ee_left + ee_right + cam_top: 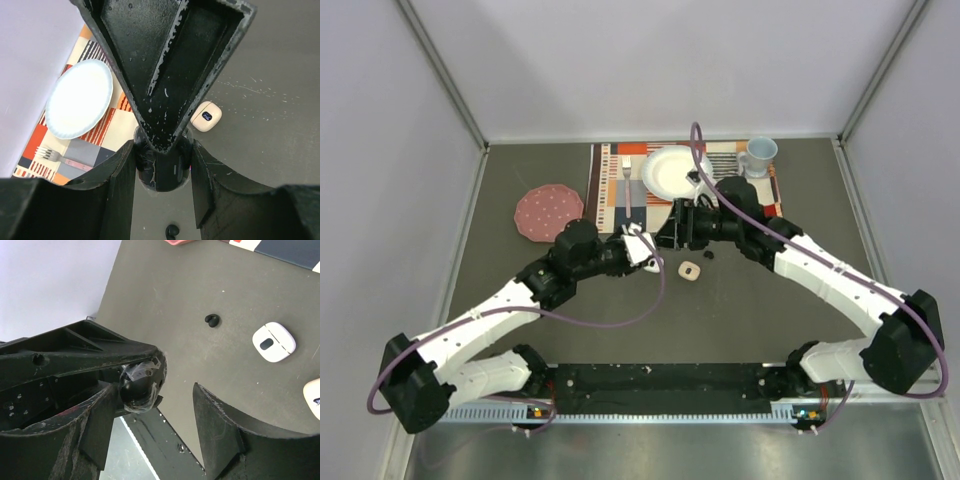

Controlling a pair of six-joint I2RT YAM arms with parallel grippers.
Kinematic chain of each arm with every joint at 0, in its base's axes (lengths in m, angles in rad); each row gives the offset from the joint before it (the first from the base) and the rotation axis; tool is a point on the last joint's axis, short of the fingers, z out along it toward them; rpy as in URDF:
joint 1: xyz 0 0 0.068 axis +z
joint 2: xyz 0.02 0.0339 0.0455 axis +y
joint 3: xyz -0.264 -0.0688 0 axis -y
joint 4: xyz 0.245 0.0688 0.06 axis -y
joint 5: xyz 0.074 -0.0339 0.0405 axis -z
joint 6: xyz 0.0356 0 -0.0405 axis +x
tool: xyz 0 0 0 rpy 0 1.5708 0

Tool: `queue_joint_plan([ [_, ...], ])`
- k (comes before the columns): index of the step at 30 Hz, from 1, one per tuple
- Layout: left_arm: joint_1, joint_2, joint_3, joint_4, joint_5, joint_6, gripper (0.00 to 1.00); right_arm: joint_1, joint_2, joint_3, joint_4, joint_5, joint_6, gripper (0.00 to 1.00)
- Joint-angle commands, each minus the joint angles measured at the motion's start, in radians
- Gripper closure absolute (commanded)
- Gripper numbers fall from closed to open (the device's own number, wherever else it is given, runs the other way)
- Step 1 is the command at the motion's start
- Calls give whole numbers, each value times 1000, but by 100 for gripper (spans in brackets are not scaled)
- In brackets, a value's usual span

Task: Insert the wireless bluetooth earbuds into the charging case
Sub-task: Pass from the left arm to the right

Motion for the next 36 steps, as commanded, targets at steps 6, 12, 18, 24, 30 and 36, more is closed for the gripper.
queue_joint_plan([
  [6, -24, 24, 39, 84, -3, -15, 100, 26, 15, 61, 7, 38, -43, 46],
  [12, -28, 35, 40, 105, -5, -34, 100, 31, 29, 66, -2, 35, -57, 54],
  [18, -33, 41, 43, 113, -11, -37, 100, 31, 37, 72, -3, 34, -62, 62],
  [24, -35, 39, 48, 118, -23, -40, 100, 33, 49, 81, -16, 26, -71, 58],
  [30, -36, 43, 53, 124, -37, -52, 100, 37, 55, 93, -46, 22, -88, 61],
  [36, -38, 39, 50, 134, -46, -64, 100, 39, 40, 92, -46, 48, -94, 88],
])
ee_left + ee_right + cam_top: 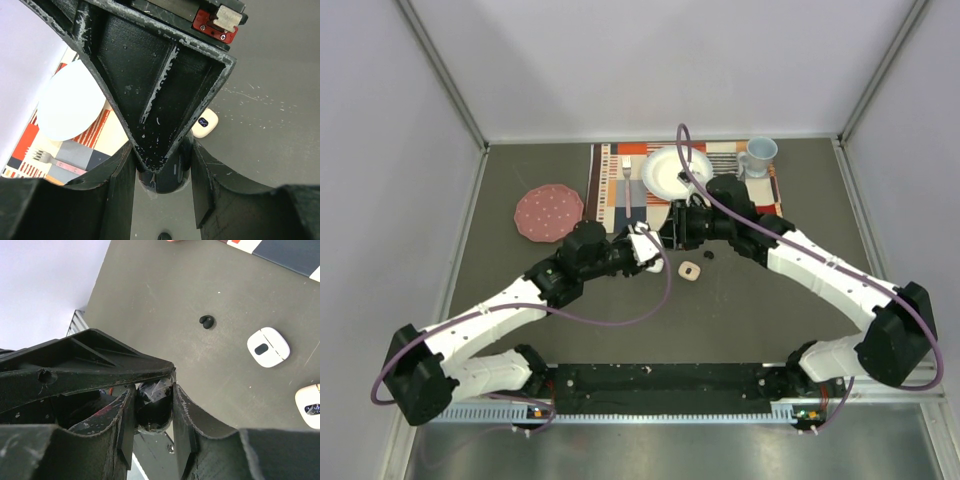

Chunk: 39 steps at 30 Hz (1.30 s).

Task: Insert the wireless bluetooth earbuds into the charging case
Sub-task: Pass from the left arm to the right, then pass from the right arm to the left

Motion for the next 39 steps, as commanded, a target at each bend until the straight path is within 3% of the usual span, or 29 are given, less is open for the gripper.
queue_joint_plan([
  [1, -6, -12, 48, 86, -9, -20, 100, 8, -13, 47, -19, 25, -25, 91],
  [2, -6, -14, 46, 87, -12, -22, 99, 8, -14, 47, -18, 25, -24, 99],
  [3, -6, -14, 48, 89, -26, -30, 93, 8, -18, 47, -15, 26, -24, 100],
  [6, -6, -29, 31, 107, -45, -48, 86, 8, -25, 55, -13, 34, -24, 100],
  [10, -6, -61, 2, 164, -52, -79, 58, 6, -47, 59, 2, 52, -12, 100],
  [17, -5, -112, -64, 238, -39, -152, 40, -40, -97, 23, 86, 60, 53, 100],
  [31, 18, -235, -144, 324, -166, -310, 19, -169, -221, -62, 251, 3, 97, 100],
  [34, 44, -249, -135, 324, -207, -402, 12, -179, -269, -95, 306, -23, 83, 100],
  [37, 95, -249, -101, 292, -148, -492, 11, -184, -301, -131, 392, -66, 79, 100],
  [39, 121, -246, -78, 281, -137, -588, 4, -184, -330, -154, 465, -110, 74, 100],
])
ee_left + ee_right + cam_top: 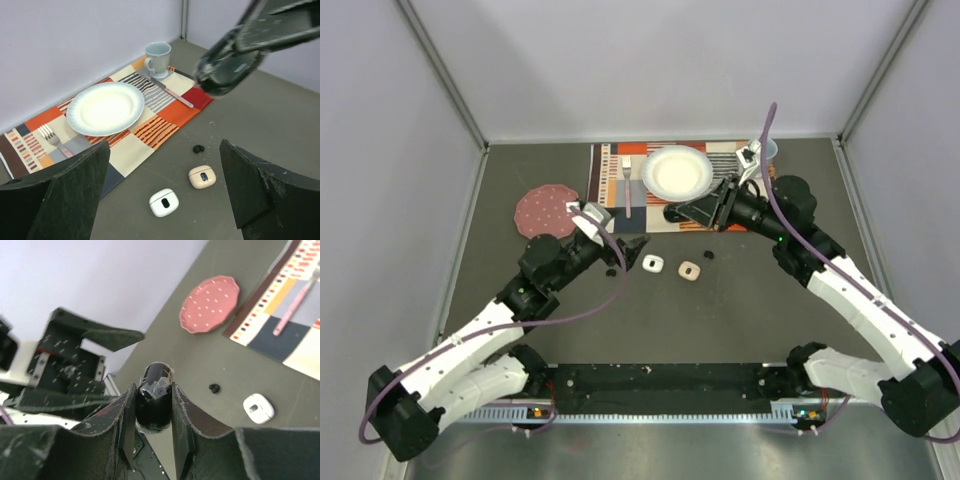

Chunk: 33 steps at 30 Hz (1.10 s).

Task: Insert the wireless bluetooth earbuds into the charging case
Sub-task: Pass from the right arm to the left

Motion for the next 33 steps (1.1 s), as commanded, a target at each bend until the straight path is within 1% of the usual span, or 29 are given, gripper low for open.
queue_joint_plan([
  [1, 86, -9, 64, 28, 89, -211, 1, -10, -79, -32, 226, -108, -15, 100],
  [3, 137, -8, 63, 97, 179, -327, 1, -12, -99, -41, 269, -143, -22, 100],
  [4, 192, -6, 46, 141, 286, -381, 1, -10, -105, -49, 292, -155, -25, 100],
  [5, 215, 0, 32, 190, 337, -489, 1, -10, -116, -56, 310, -163, -23, 100],
  [6, 237, 19, 23, 320, 390, -542, 1, -10, -122, -69, 339, -168, -22, 100],
  [7, 258, 32, 11, 368, 422, -589, 1, -10, -127, -76, 356, -175, -20, 100],
  [8, 261, 59, 10, 415, 469, -663, 1, -12, -130, -81, 370, -182, -19, 100],
  [10, 260, 92, 20, 528, 514, -721, 1, -10, -133, -85, 381, -191, -25, 100],
  [11, 260, 131, 26, 566, 574, -779, 1, -12, -136, -89, 389, -194, -25, 100],
  [12, 260, 150, 33, 636, 595, -807, 1, -10, -136, -90, 395, -198, -22, 100],
  [15, 260, 216, 56, 721, 687, -881, 2, -10, -136, -101, 416, -206, -11, 100],
  [16, 260, 230, 73, 727, 707, -890, 7, -12, -134, -101, 430, -206, -6, 100],
  [19, 260, 267, 99, 729, 744, -916, 13, -12, -133, -110, 439, -212, -9, 100],
  [21, 260, 285, 106, 758, 746, -942, 13, -12, -131, -113, 444, -217, -8, 100],
  [26, 257, 336, 119, 865, 729, -1021, 18, -13, -128, -124, 450, -223, -14, 100],
  [33, 235, 414, 155, 945, 741, -1090, 26, -13, -122, -135, 470, -223, -3, 100],
])
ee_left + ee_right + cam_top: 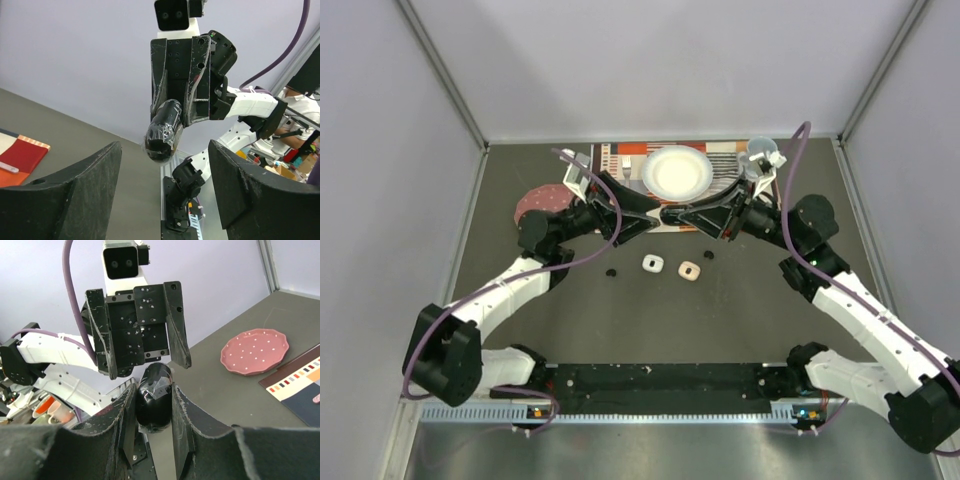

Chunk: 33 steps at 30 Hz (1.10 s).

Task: Insert the wireless bluetooth earbuds into the charging case
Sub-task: Pass from the right arm to the left

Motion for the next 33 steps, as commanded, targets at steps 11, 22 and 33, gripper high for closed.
queue_joint_plan([
  [11, -66, 88, 74, 123, 13, -55, 41, -7, 9, -21, 113, -17, 42, 100],
  [22, -87, 113, 100, 100, 22, -41, 84, -7, 18, -18, 102, -17, 39, 100],
  [33, -87, 21, 88, -137, 4, 236, 100, -7, 23, 63, -128, 104, 52, 26],
])
